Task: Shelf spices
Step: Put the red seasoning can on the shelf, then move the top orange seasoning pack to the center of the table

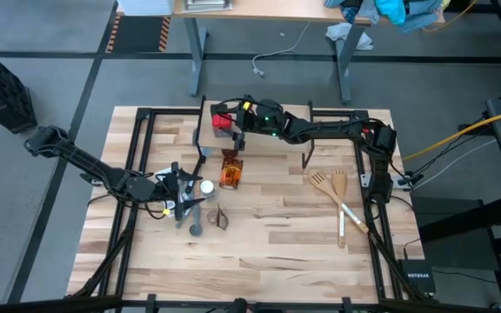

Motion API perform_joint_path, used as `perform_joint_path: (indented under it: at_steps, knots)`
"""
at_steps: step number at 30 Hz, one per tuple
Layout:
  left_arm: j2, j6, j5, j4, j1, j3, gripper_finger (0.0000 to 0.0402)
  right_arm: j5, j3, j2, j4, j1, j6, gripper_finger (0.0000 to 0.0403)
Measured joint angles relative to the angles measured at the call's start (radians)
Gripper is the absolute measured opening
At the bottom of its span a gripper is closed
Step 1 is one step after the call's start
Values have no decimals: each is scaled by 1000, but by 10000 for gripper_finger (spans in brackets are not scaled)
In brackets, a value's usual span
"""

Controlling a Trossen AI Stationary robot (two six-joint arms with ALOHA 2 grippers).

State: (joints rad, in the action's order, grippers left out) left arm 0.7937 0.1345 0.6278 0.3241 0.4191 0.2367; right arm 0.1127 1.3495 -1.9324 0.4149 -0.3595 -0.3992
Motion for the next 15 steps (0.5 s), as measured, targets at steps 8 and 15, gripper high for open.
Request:
perform_joint_path:
  at_steps: [8, 15]
  knots:
    - [0, 15, 0, 0, 0, 0, 331, -1, 0, 17, -30, 11, 1, 287]
    - [0, 4, 0, 1, 0, 0, 331, -8, 0, 156, -217, 52, 2, 287]
